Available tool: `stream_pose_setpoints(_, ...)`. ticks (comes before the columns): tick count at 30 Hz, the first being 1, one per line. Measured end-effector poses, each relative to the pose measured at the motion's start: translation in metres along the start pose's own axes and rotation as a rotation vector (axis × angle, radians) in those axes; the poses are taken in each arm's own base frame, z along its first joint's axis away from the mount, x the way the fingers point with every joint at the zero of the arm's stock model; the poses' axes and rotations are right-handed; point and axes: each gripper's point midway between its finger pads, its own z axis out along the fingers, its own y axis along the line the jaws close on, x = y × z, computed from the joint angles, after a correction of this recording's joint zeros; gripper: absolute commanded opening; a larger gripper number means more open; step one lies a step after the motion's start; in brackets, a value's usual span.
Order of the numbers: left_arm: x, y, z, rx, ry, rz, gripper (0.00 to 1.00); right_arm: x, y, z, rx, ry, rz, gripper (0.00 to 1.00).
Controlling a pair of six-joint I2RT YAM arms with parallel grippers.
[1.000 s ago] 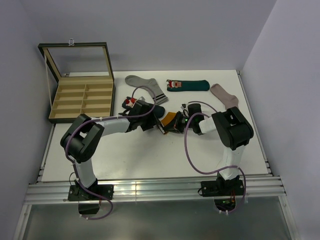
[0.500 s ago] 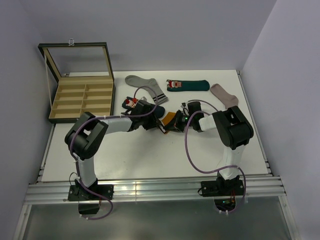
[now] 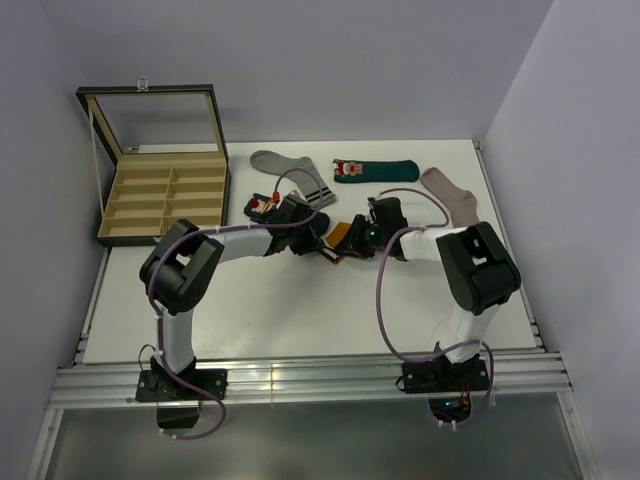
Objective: Roll the socks
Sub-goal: Roll the sock at the center of the board.
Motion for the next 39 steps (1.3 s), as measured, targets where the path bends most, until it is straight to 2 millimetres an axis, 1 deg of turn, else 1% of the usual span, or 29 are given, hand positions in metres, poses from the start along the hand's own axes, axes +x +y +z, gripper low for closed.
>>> stream_pose_setpoints(4, 0.0, 0.003, -0.001, -0.035, -0.001, 0.023, 0.31, -0.002, 0.005, -0.014, 0.091, -0.101, -0.127, 0.35)
stream_pose_setpoints(6, -0.001, 0.004, -0.001, -0.044, -0.003, 0.034, 0.3, -0.002, 0.014, -0.022, 0.112, -0.146, -0.196, 0.35)
stream_pose_setpoints(9, 0.0, 0.005, -0.002, -0.051, -0.003, 0.057, 0.31, -0.002, 0.035, -0.028, 0.118, -0.213, -0.318, 0.35)
stream_pose_setpoints(11, 0.0, 0.005, -0.002, -0.051, -0.004, 0.071, 0.3, 0.001, 0.046, -0.03, 0.112, -0.239, -0.389, 0.36)
stream_pose_setpoints(13, 0.001, 0.005, -0.003, -0.052, -0.002, 0.086, 0.3, 0.005, 0.052, -0.028, 0.109, -0.249, -0.452, 0.36)
stream_pose_setpoints(17, 0.001, 0.006, -0.004, -0.054, 0.001, 0.108, 0.3, 0.012, 0.053, -0.025, 0.132, -0.252, -0.535, 0.36)
stream_pose_setpoints(20, 0.002, 0.006, -0.004, -0.053, 0.002, 0.118, 0.3, 0.015, 0.054, -0.024, 0.143, -0.255, -0.565, 0.36)
stream_pose_setpoints(26, 0.002, 0.006, -0.005, -0.06, 0.008, 0.131, 0.3, 0.017, 0.055, -0.022, 0.144, -0.255, -0.606, 0.4)
stream_pose_setpoints(28, 0.002, 0.007, -0.006, -0.062, 0.011, 0.137, 0.3, 0.018, 0.053, -0.02, 0.155, -0.252, -0.63, 0.41)
stream_pose_setpoints(33, 0.003, 0.008, -0.007, -0.073, 0.019, 0.144, 0.29, 0.031, 0.052, -0.013, 0.163, -0.225, -0.686, 0.43)
stream_pose_setpoints(39, 0.003, 0.009, -0.008, -0.082, 0.026, 0.144, 0.29, 0.04, 0.038, 0.0, 0.206, -0.197, -0.723, 0.43)
